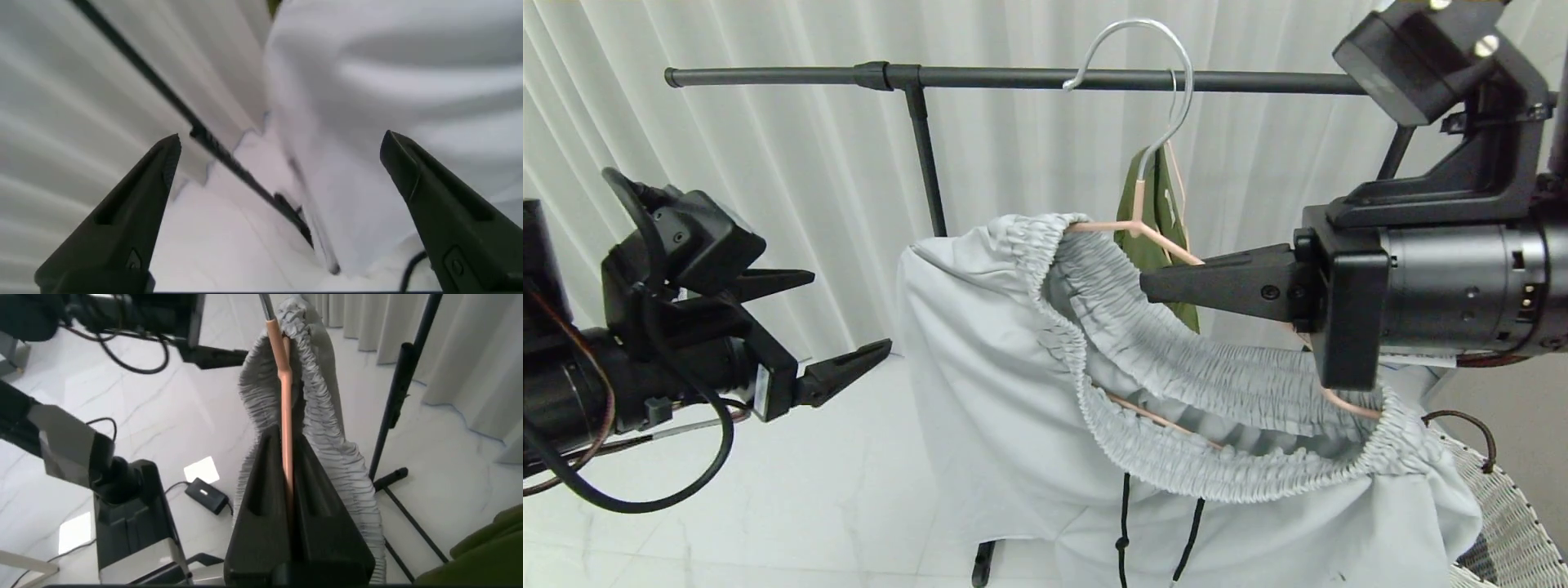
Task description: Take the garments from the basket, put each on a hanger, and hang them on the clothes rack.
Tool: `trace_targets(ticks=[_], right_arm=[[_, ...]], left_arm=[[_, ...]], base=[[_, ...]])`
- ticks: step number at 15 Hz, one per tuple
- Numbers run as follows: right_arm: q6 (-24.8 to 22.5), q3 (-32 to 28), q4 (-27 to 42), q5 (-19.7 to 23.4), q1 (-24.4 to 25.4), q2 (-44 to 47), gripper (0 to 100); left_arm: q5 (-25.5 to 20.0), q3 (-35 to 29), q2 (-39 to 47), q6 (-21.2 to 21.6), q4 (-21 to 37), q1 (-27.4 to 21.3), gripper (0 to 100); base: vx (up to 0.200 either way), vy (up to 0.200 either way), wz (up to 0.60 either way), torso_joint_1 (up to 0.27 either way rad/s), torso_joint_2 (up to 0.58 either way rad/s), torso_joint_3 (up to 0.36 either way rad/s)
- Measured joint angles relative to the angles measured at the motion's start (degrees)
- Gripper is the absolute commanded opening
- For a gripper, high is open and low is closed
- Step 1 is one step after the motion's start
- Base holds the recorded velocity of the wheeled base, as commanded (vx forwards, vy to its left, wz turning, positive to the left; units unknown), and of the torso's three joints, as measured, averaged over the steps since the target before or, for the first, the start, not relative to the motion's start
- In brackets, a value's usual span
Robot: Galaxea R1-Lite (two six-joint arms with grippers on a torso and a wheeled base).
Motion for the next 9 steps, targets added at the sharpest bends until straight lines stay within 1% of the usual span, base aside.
trace_targets(ticks=[2, 3, 4, 6, 9], right_arm=[[0.0, 0.1, 0.9, 0.0, 1.2, -1.0, 0], [0.0, 0.1, 0.9, 0.0, 1.8, -1.4, 0], [0.0, 0.1, 0.9, 0.0, 2.4, -1.7, 0], [0.0, 0.1, 0.8, 0.0, 2.8, -2.0, 0], [0.0, 0.0, 0.6, -0.2, 3.0, -2.3, 0]], left_arm=[[-0.3, -0.5, 2.6, -0.4, -1.0, 0.8, 100], [-1.4, -0.6, 3.8, -0.4, -1.7, 0.7, 100], [-2.9, -0.7, 4.9, -0.4, -2.8, 0.5, 0], [-4.5, -0.8, 6.4, -0.2, -3.7, 0.4, 0], [-4.5, -0.7, 7.6, -0.1, -3.7, -0.1, 0]], base=[[0.000, 0.000, 0.00, 0.000, 0.00, 0.000], [0.000, 0.000, 0.00, 0.000, 0.00, 0.000], [0.000, 0.000, 0.00, 0.000, 0.00, 0.000], [0.000, 0.000, 0.00, 0.000, 0.00, 0.000], [0.000, 0.000, 0.00, 0.000, 0.00, 0.000]])
